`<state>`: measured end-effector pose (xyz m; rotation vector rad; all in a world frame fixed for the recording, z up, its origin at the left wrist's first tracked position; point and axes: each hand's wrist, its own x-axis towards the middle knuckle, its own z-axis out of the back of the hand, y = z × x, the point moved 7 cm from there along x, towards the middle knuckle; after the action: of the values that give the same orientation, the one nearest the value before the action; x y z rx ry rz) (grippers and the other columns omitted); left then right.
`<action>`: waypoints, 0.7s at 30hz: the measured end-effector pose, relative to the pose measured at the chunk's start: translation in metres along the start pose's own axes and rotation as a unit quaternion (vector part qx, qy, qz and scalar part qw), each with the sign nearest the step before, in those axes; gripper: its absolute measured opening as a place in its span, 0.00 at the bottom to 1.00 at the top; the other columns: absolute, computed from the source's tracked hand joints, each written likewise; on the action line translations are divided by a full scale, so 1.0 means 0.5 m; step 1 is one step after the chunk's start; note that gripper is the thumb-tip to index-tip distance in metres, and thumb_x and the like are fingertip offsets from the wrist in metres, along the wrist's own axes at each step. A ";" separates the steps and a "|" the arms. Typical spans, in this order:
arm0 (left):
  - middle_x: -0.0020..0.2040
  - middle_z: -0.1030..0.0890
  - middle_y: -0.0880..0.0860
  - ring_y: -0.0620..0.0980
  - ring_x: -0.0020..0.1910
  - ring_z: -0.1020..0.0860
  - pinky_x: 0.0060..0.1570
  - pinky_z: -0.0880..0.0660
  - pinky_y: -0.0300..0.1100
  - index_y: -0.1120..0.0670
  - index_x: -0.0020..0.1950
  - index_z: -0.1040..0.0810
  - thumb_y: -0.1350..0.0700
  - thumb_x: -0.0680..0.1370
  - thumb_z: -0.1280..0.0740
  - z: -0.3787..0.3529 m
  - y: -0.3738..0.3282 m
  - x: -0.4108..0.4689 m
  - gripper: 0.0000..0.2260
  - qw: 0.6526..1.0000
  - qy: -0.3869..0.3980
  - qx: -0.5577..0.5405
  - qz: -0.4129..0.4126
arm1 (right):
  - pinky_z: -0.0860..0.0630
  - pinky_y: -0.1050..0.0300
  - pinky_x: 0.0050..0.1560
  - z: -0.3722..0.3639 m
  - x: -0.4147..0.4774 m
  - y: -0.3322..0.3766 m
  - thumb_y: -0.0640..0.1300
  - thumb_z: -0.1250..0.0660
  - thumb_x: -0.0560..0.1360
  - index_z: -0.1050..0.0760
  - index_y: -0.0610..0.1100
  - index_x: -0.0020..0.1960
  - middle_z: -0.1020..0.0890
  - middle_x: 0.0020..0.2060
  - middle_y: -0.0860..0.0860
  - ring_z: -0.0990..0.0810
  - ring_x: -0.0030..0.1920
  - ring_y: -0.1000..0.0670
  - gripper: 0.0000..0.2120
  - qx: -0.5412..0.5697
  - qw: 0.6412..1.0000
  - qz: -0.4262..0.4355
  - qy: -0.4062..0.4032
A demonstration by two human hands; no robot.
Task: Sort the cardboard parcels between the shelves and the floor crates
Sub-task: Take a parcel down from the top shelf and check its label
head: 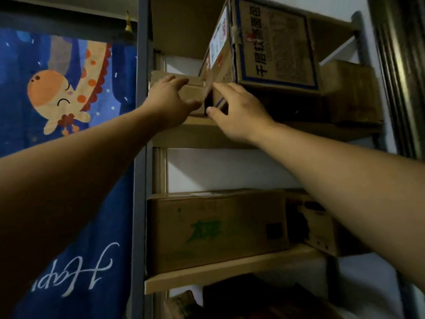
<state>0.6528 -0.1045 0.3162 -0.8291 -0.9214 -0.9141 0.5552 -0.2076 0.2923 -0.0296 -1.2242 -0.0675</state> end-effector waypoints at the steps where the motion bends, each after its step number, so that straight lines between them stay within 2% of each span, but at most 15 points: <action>1: 0.77 0.41 0.52 0.53 0.75 0.43 0.72 0.44 0.53 0.48 0.75 0.40 0.46 0.76 0.34 -0.004 -0.021 -0.005 0.29 1.000 0.002 -0.009 0.000 | 0.38 0.54 0.69 0.019 -0.010 -0.007 0.52 0.39 0.79 0.41 0.47 0.76 0.36 0.73 0.49 0.37 0.72 0.48 0.28 0.001 1.000 0.009 -0.005; 3: 0.75 0.37 0.52 0.53 0.71 0.36 0.69 0.35 0.52 0.48 0.75 0.39 0.45 0.76 0.34 -0.013 -0.068 -0.015 0.29 0.999 0.002 -0.046 0.009 | 0.37 0.57 0.66 0.061 -0.027 -0.031 0.51 0.38 0.79 0.38 0.47 0.74 0.33 0.71 0.48 0.34 0.70 0.48 0.26 0.004 1.000 0.019 -0.016; 4: 0.71 0.33 0.52 0.51 0.65 0.29 0.62 0.28 0.48 0.48 0.75 0.40 0.45 0.76 0.35 -0.018 -0.090 -0.019 0.29 0.997 0.000 -0.071 0.018 | 0.36 0.59 0.63 0.083 -0.033 -0.047 0.51 0.38 0.79 0.37 0.47 0.73 0.31 0.69 0.48 0.32 0.68 0.48 0.25 0.008 0.999 0.023 -0.024; 5: 0.66 0.28 0.52 0.48 0.55 0.24 0.50 0.23 0.40 0.48 0.75 0.40 0.45 0.77 0.36 -0.024 -0.109 -0.021 0.28 0.995 0.000 -0.096 0.032 | 0.35 0.59 0.61 0.100 -0.039 -0.063 0.50 0.38 0.79 0.35 0.47 0.72 0.30 0.67 0.48 0.31 0.66 0.48 0.23 0.015 0.999 0.027 -0.032; 6: 0.59 0.26 0.50 0.44 0.44 0.23 0.36 0.24 0.33 0.47 0.76 0.41 0.45 0.78 0.37 -0.034 -0.132 -0.023 0.28 0.991 -0.001 -0.121 0.050 | 0.34 0.59 0.60 0.121 -0.044 -0.088 0.50 0.38 0.79 0.34 0.47 0.71 0.29 0.66 0.48 0.30 0.65 0.49 0.22 0.023 0.998 0.031 -0.041; 7: 0.54 0.25 0.49 0.42 0.36 0.26 0.26 0.28 0.29 0.47 0.76 0.43 0.45 0.79 0.38 -0.038 -0.144 -0.023 0.27 0.988 -0.005 -0.138 0.067 | 0.33 0.59 0.59 0.135 -0.046 -0.108 0.50 0.38 0.78 0.33 0.47 0.71 0.29 0.65 0.48 0.30 0.63 0.49 0.22 0.027 0.998 0.029 -0.051; 8: 0.55 0.26 0.50 0.42 0.34 0.27 0.23 0.30 0.29 0.47 0.76 0.44 0.44 0.79 0.39 -0.044 -0.158 -0.020 0.27 0.985 -0.015 -0.150 0.078 | 0.32 0.57 0.60 0.150 -0.042 -0.134 0.50 0.38 0.78 0.33 0.47 0.70 0.29 0.64 0.47 0.30 0.63 0.48 0.22 0.029 0.998 0.025 -0.057; 9: 0.59 0.26 0.52 0.42 0.35 0.27 0.25 0.30 0.30 0.47 0.77 0.45 0.44 0.79 0.40 -0.051 -0.170 -0.016 0.28 0.982 -0.020 -0.166 0.089 | 0.32 0.57 0.60 0.162 -0.038 -0.162 0.51 0.38 0.78 0.33 0.47 0.71 0.31 0.65 0.47 0.31 0.64 0.47 0.22 0.026 0.998 0.017 -0.059; 11: 0.69 0.30 0.54 0.43 0.48 0.24 0.39 0.27 0.34 0.48 0.77 0.46 0.45 0.79 0.39 -0.065 -0.192 -0.010 0.29 0.973 -0.023 -0.204 0.100 | 0.34 0.55 0.62 0.172 -0.030 -0.225 0.52 0.38 0.78 0.36 0.48 0.72 0.36 0.68 0.47 0.35 0.67 0.46 0.24 0.020 0.998 -0.028 -0.055; 13: 0.69 0.29 0.53 0.48 0.58 0.24 0.53 0.25 0.43 0.48 0.76 0.44 0.47 0.79 0.38 -0.095 -0.229 0.000 0.28 0.965 -0.032 -0.235 0.112 | 0.36 0.48 0.69 0.187 -0.016 -0.308 0.54 0.38 0.78 0.42 0.49 0.74 0.44 0.73 0.46 0.42 0.72 0.42 0.28 0.039 0.995 -0.088 -0.037; 14: 0.65 0.26 0.52 0.49 0.59 0.24 0.56 0.25 0.46 0.48 0.75 0.41 0.48 0.79 0.38 -0.096 -0.228 0.003 0.26 0.961 -0.029 -0.247 0.116 | 0.39 0.44 0.71 0.177 -0.011 -0.328 0.54 0.38 0.78 0.46 0.51 0.76 0.49 0.75 0.45 0.47 0.74 0.41 0.30 0.056 0.990 -0.124 -0.025; 16: 0.57 0.24 0.48 0.48 0.55 0.23 0.54 0.24 0.47 0.49 0.71 0.36 0.50 0.79 0.38 -0.107 -0.229 0.011 0.21 0.962 -0.029 -0.242 0.127 | 0.44 0.41 0.73 0.162 -0.006 -0.358 0.55 0.39 0.79 0.54 0.52 0.78 0.57 0.77 0.45 0.53 0.76 0.39 0.34 0.114 0.976 -0.183 0.008; 18: 0.51 0.25 0.45 0.46 0.51 0.23 0.46 0.24 0.42 0.48 0.71 0.36 0.52 0.80 0.39 -0.116 -0.237 0.016 0.19 0.962 -0.046 -0.232 0.133 | 0.39 0.43 0.71 0.156 0.005 -0.378 0.54 0.39 0.79 0.57 0.52 0.78 0.52 0.77 0.44 0.47 0.75 0.39 0.36 0.174 0.964 -0.199 0.028; 19: 0.51 0.26 0.45 0.47 0.51 0.24 0.45 0.24 0.41 0.49 0.72 0.37 0.53 0.80 0.39 -0.118 -0.239 0.015 0.20 0.961 -0.052 -0.233 0.138 | 0.37 0.44 0.70 0.153 0.009 -0.382 0.54 0.39 0.79 0.57 0.52 0.78 0.49 0.76 0.44 0.43 0.74 0.39 0.36 0.195 0.960 -0.197 0.028; 21: 0.54 0.28 0.46 0.48 0.52 0.25 0.49 0.23 0.45 0.49 0.74 0.41 0.54 0.80 0.38 -0.119 -0.236 0.016 0.24 0.960 -0.066 -0.229 0.149 | 0.36 0.46 0.69 0.154 0.011 -0.386 0.52 0.39 0.79 0.57 0.51 0.78 0.47 0.76 0.44 0.42 0.73 0.40 0.36 0.230 0.953 -0.196 0.022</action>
<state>0.5657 -0.2037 0.3240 -1.4005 -0.6783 -0.8223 0.4718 -0.3957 0.3212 0.6201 -1.1614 -0.1261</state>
